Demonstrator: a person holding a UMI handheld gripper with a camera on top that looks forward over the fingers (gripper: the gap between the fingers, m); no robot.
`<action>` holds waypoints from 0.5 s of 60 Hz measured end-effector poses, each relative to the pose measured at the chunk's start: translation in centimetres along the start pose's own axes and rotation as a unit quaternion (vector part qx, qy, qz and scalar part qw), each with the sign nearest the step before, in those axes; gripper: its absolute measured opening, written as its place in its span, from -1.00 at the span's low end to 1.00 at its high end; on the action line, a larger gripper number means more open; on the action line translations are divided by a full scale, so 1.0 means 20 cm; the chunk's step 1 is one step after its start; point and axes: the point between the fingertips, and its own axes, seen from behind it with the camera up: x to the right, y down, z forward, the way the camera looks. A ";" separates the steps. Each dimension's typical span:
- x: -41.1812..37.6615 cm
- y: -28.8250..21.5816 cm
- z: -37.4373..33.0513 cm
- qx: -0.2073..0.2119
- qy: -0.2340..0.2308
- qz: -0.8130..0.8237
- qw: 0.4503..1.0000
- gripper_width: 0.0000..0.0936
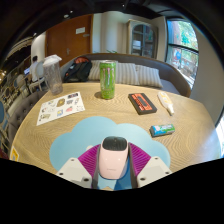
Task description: Arrange mouse
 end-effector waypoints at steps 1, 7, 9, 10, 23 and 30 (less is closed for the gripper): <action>0.00 -0.01 0.00 0.009 -0.002 0.000 1.000 -0.03; 0.00 0.00 0.01 0.004 -0.004 0.028 1.000 0.13; 0.01 0.00 0.00 -0.007 0.001 0.029 1.000 0.18; 0.01 0.01 -0.01 -0.014 0.006 0.030 0.999 0.21; -0.06 -0.07 -0.28 -0.012 0.050 0.059 0.997 0.55; -0.13 -0.09 -0.49 -0.009 0.092 0.064 0.994 0.59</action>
